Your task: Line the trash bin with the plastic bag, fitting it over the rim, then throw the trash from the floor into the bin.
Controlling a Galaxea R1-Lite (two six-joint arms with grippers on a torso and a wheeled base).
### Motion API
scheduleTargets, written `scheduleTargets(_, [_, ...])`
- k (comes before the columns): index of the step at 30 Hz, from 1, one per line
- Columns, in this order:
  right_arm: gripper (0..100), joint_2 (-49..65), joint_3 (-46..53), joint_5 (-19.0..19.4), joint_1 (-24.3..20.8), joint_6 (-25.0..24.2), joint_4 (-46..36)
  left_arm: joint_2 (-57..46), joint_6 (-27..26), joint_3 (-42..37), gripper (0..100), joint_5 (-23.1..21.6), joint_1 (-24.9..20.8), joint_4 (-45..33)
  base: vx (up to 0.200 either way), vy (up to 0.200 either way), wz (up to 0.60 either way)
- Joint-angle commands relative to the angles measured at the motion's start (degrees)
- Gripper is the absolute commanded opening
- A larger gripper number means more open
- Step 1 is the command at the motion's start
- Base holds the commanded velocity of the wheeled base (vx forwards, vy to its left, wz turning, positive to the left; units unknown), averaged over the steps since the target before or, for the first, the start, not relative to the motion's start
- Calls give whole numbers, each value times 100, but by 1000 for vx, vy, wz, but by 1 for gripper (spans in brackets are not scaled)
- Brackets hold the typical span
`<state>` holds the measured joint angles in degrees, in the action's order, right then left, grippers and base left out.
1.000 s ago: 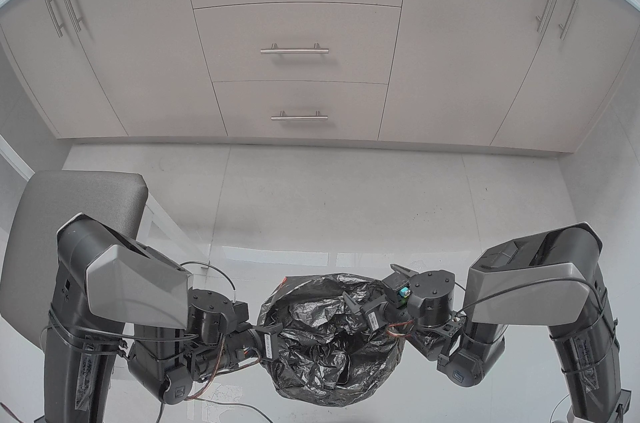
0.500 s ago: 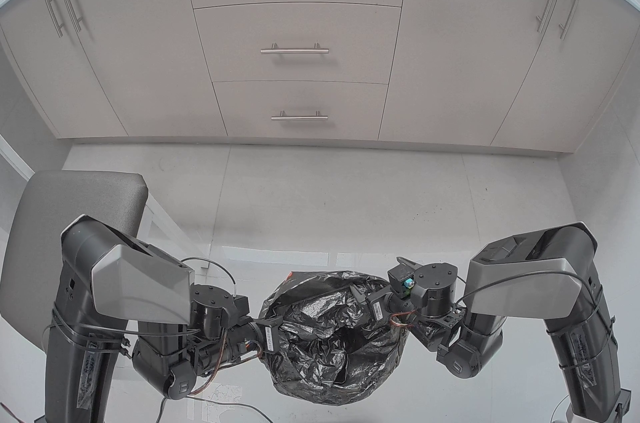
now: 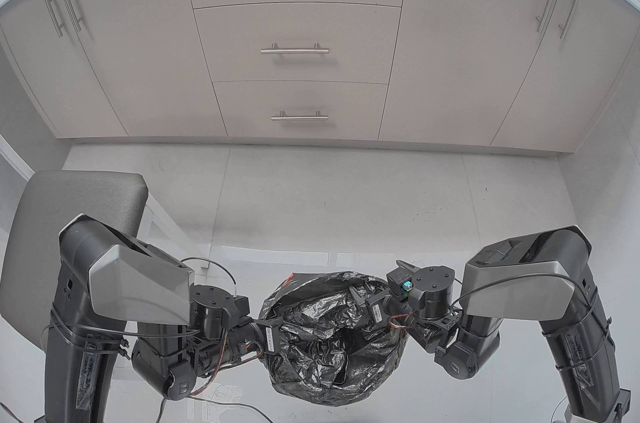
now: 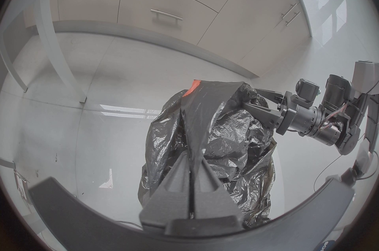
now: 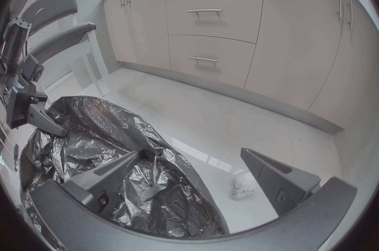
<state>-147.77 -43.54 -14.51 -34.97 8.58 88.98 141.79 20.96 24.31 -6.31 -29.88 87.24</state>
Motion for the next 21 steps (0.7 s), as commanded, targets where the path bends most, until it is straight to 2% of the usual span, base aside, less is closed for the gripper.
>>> scheduleTargets(1, [100, -41, 4, 0, -9, 3, 102, -2, -4, 4, 0, 60, 8, -5, 0, 0, 0])
scheduleTargets(2, [100, -41, -5, 0, -9, 3, 102, 15, -4, 21, 0, 130, 8, -5, 0, 0, 0])
scheduleTargets(3, [100, -32, 4, 0, -9, 3, 102, 33, -13, 30, 100, 183, 8, -5, 0, 0, 0])
scheduleTargets(15, [100, 65, 4, -8, -1, -67, 102, 7, 40, 109, 100, 236, 131, -5, 0, 0, 0])
scheduleTargets(19, [100, 47, 4, -8, -1, -67, 102, -99, 427, 355, 100, 236, 430, -295, 0, 0, 0])
scheduleTargets(21, [100, 47, 13, -8, -1, -67, 102, -108, 453, 478, 100, 297, 465, -532, 0, 0, 0])
